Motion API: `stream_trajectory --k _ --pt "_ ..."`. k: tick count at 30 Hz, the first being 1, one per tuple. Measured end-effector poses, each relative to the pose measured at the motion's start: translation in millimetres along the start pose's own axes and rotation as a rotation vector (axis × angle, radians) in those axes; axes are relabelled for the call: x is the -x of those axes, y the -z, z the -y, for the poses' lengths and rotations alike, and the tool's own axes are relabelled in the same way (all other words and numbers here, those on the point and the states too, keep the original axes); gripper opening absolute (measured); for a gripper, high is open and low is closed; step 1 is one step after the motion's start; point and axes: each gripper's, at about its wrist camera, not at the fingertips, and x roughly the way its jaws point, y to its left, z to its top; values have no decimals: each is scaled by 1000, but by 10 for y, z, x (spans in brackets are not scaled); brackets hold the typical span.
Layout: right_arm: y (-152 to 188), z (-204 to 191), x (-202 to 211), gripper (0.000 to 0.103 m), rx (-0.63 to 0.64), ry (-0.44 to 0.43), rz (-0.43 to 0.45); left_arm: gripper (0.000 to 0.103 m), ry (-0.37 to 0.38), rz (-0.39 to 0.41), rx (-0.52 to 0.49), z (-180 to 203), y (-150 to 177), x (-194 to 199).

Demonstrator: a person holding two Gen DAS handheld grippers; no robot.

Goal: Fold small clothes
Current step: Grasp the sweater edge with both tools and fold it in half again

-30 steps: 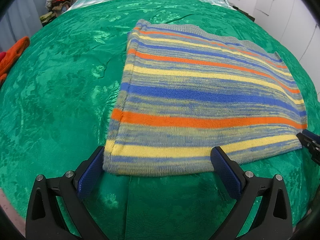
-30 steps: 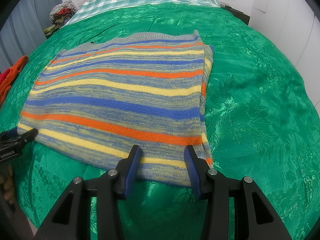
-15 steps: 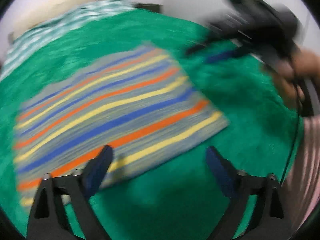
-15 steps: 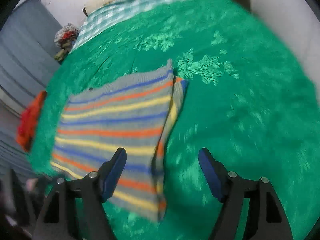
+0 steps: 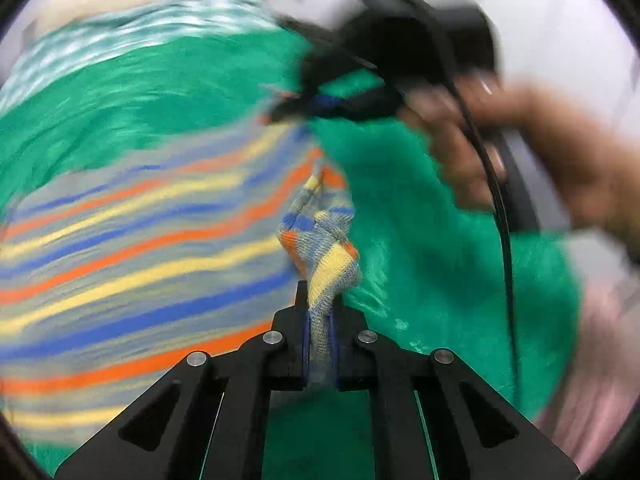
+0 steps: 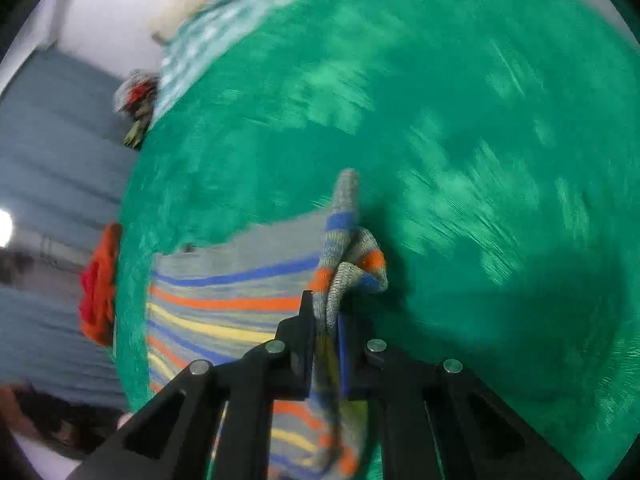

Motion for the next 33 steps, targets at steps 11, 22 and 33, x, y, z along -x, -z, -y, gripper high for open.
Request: stream_trajectory --k 11,22,33 --pt "52 -2528 -777 10 350 -87 -79 6 -168 63 511 -2029 585 1015" --pt "476 -2695 -1392 36 264 -274 -94 61 -295 72 596 -2289 863 1322" --pt "2008 -1894 -1248 33 457 36 -220 26 -389 -112 532 -2219 844 869"
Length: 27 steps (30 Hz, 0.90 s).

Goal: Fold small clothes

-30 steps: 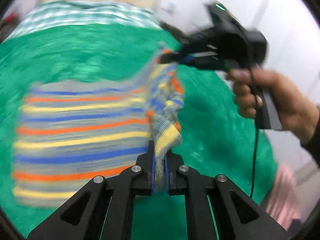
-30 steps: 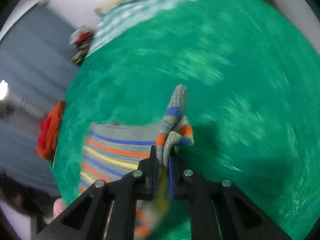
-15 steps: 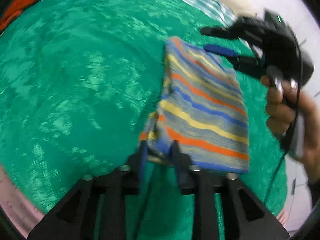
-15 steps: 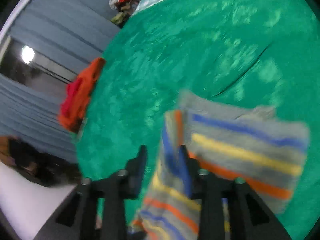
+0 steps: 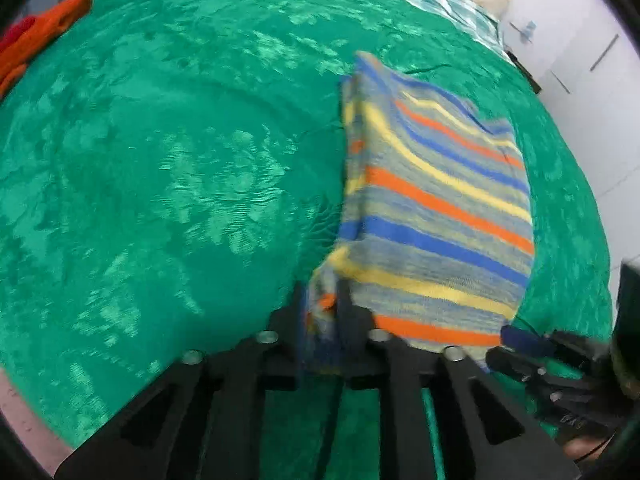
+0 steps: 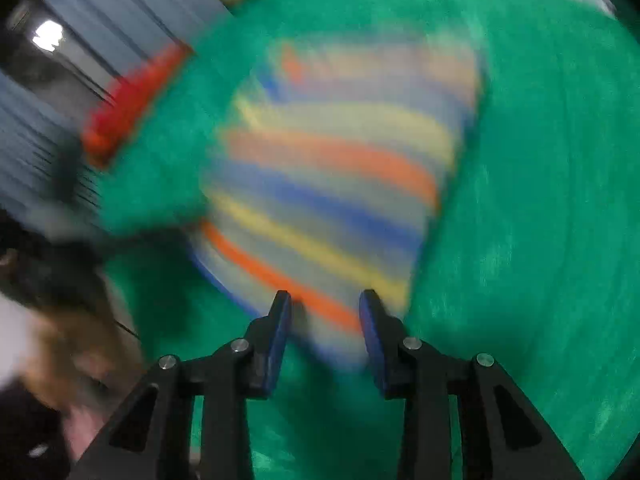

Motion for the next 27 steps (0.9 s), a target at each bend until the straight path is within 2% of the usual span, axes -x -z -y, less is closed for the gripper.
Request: stream_trajectory --k 1,2,3,4,5,6,7,8,11,18,25,27 --pt "62 -19 67 32 4 11 55 36 -16 14 -2 -15 22 92" --pt "109 -49 179 33 -10 34 97 56 -32 38 -14 -16 48 210" --pt "147 -66 278 38 -41 62 117 66 -45 62 -29 1 75 316" --pt "186 -71 369 51 -66 79 142 78 -64 94 -47 23 101 417" --pt "246 -93 510 59 -84 91 195 82 -90 127 -68 57 134 517" --pt "312 -103 621 75 -84 107 234 83 -114 145 -91 101 167 590" --pt "353 -130 705 86 -80 139 269 83 -130 147 -106 131 183 606" --pt "399 -155 768 88 -77 174 293 83 -140 141 -115 151 168 587" --pt "467 -177 889 88 -82 230 318 83 -149 129 -135 259 164 558" --pt "558 -61 1013 88 -138 290 326 83 -161 142 -160 365 233 710" --pt "668 29 1299 88 -166 292 385 83 -177 157 -188 450 252 756" --pt "662 6 1364 88 -167 344 406 83 -181 159 -194 471 255 756"
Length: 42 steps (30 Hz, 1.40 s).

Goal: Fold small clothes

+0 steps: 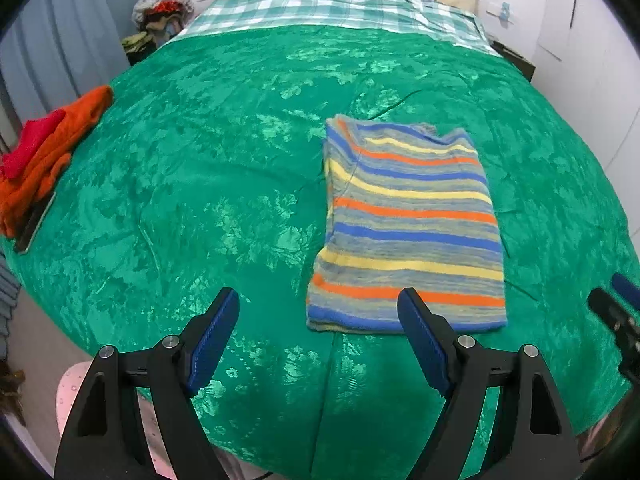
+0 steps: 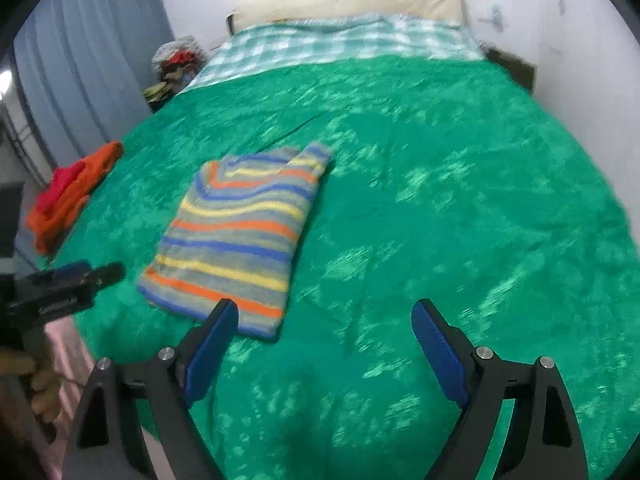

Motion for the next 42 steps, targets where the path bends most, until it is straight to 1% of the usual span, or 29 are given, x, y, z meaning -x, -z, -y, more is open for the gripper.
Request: stream_trajectory --k 2,3,4,6,7,9,12,14,15,17,19,21,23,24,25,27,28,29,30,31,32,34,36,38,39,42 --pt "-28 -33 47 91 15 81 37 83 0 -1 -4 13 -1 6" --pt "-42 -40 73 96 21 111 48 83 0 -1 -7 21 -2 9" --pt "-49 -52 83 101 28 132 52 83 0 0 -12 30 -3 12" --pt "-69 -88 79 102 55 155 35 83 5 0 -20 39 -7 13" --pt "-75 -99 68 102 61 150 24 83 15 -5 -25 38 -20 -3" --pt "-99 -100 57 102 51 89 6 83 66 -24 -14 -9 -60 -57" --pt "-175 -27 25 102 -14 -47 11 83 185 -47 51 -214 -191 -212" --pt "-253 31 -76 102 -54 -120 2 83 232 -68 84 -342 -338 -380" --pt "-318 71 -176 102 -76 -162 -7 83 257 -78 83 -366 -420 -472" --pt "-444 114 -387 102 -97 -212 -31 86 304 -106 50 -325 -552 -655" --pt "-572 139 -704 102 -118 -278 -81 86 321 -134 -2 -214 -653 -889" --pt "-664 120 -1082 102 -138 -312 -150 86 299 -162 -58 -89 -696 -1131" --pt "-715 84 -1370 97 -142 -331 -197 86 289 -190 -80 -32 -709 -1313" --pt "-723 65 -1497 91 -154 -345 -218 86 306 -200 -70 -28 -714 -1384" --pt "-722 59 -1633 83 -183 -364 -246 86 323 -201 -55 -35 -720 -1413" --pt "-708 35 -1830 77 -237 -392 -287 85 360 -194 -30 -36 -740 -1436" --pt "-707 5 -1888 75 -253 -420 -280 78 373 -195 -32 -12 -750 -1452" --pt "-716 -37 -1944 72 -265 -444 -275 58 391 -201 -44 29 -757 -1473" --pt "-721 -73 -1989 55 -272 -460 -278 42 419 -214 -57 81 -761 -1500" --pt "-726 -126 -2056 43 -274 -451 -293 21 415 -224 -67 124 -774 -1518" --pt "-729 -166 -2094 37 -265 -433 -303 16 397 -222 -72 155 -789 -1512" --pt "-753 -279 -2058 31 -212 -365 -296 15 353 -191 -78 244 -822 -1366" --pt "-814 -421 -1847 28 -133 -306 -244 14 339 -138 -96 308 -867 -1158" --pt "-888 -520 -1600 27 -71 -286 -182 14 354 -72 -104 363 -937 -877" --pt "-957 -554 -1435 27 -42 -279 -137 14 368 -33 -102 387 -1001 -715" --pt "-1181 -516 -1097 27 -19 -285 -47 14 402 41 -94 422 -1184 -408"
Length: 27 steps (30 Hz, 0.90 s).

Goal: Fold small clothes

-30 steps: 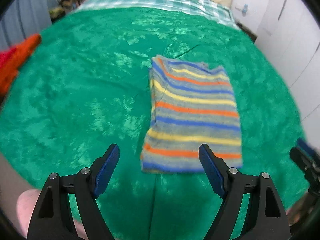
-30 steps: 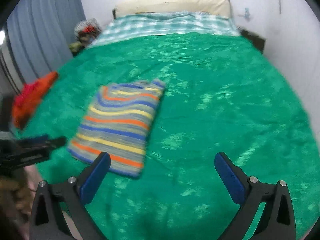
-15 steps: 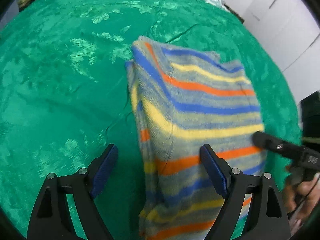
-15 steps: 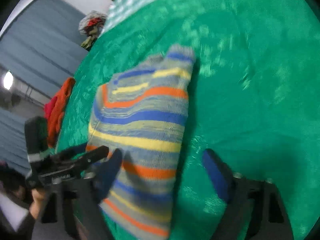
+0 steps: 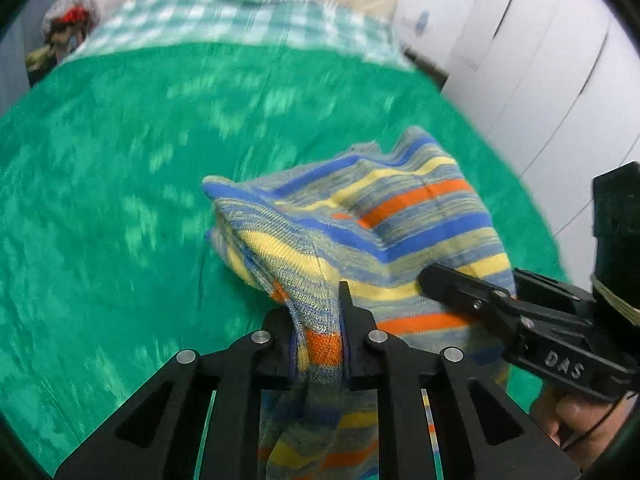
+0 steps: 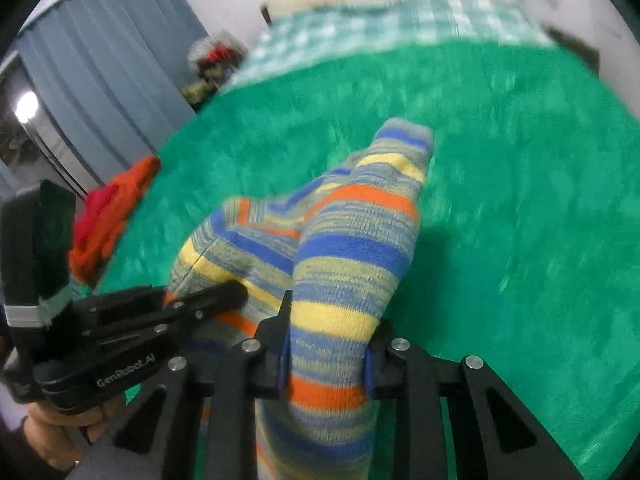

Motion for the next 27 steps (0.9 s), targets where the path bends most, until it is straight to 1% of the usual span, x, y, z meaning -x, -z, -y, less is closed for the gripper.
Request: stream_trajectory --k 3,4,6,7,8,9,10,11,12,13,15,16,18,19,20,21,23,25,27 --pt "-290 54 207 27 -8 -8 33 15 37 20 14 92 -196 114" --pt "-355 103 261 27 -18 -18 33 17 43 17 13 95 -186 124" --pt "-408 207 351 29 -12 -5 35 36 36 -5 3 149 -174 4" --pt "-392 277 363 43 3 19 36 68 -9 -23 -17 180 -138 -117" --pt "-376 361 323 59 13 64 26 87 -94 -34 -50 203 -74 -249" --pt "-327 504 250 97 3 142 -10 86 -183 -37 -85 207 18 -334" --pt "-273 643 226 102 -22 209 -30 84 -237 -43 -109 193 64 -359" --pt "-212 748 258 102 -41 237 -37 84 -267 -45 -125 195 154 -344" --pt "-123 833 353 102 -61 245 -33 84 -279 -35 -133 201 251 -287" --pt "-28 869 490 102 -67 252 -9 85 -286 -19 -141 216 345 -202" --pt "179 835 759 102 -27 293 16 94 -317 19 -158 286 560 41" --pt "269 768 871 102 2 323 22 102 -332 31 -156 306 591 98" --pt "406 673 1048 102 42 359 23 102 -351 52 -129 375 669 255" --pt "468 612 1129 102 60 373 13 102 -351 36 -108 413 723 347" --pt "574 517 1229 102 72 376 3 102 -345 19 -88 431 771 420" --pt "606 394 1292 102 73 371 -3 102 -340 5 -64 448 811 488" --pt "746 249 1483 102 67 353 -6 102 -345 4 -11 495 870 665" --pt "848 143 1620 102 64 350 6 102 -376 21 22 550 931 813" --pt "940 70 1751 102 47 344 14 102 -424 -8 28 608 944 881"
